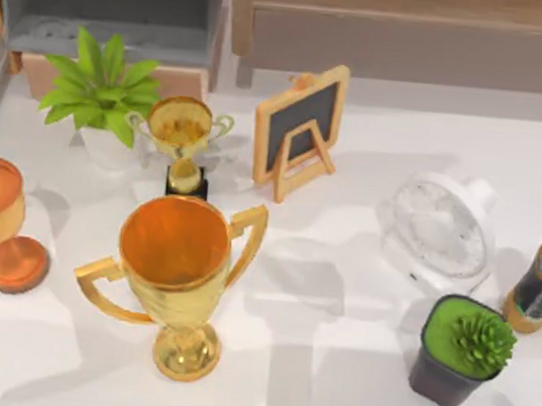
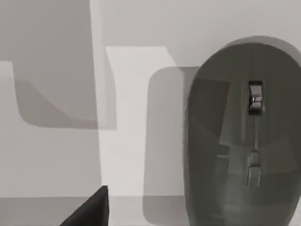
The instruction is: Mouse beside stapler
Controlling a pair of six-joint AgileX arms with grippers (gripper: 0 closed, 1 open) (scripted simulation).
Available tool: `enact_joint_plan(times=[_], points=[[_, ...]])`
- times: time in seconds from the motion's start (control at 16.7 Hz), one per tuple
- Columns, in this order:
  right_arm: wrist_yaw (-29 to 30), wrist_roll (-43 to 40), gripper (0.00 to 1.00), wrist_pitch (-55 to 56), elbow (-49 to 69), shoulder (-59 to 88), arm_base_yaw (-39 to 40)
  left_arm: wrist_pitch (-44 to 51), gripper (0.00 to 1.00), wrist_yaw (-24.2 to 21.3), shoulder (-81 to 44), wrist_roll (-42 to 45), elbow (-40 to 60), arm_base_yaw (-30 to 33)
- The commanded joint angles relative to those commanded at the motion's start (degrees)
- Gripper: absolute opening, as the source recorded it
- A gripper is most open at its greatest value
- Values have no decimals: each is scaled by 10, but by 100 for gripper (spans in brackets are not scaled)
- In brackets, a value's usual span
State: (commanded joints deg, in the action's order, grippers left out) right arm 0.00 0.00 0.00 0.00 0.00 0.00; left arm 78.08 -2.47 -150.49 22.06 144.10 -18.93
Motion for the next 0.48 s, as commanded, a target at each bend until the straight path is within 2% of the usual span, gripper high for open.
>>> enact_joint_plan(times=[0.48], points=[[0, 0, 100, 0, 0, 0, 0, 36, 100, -1, 51, 6, -16, -10]])
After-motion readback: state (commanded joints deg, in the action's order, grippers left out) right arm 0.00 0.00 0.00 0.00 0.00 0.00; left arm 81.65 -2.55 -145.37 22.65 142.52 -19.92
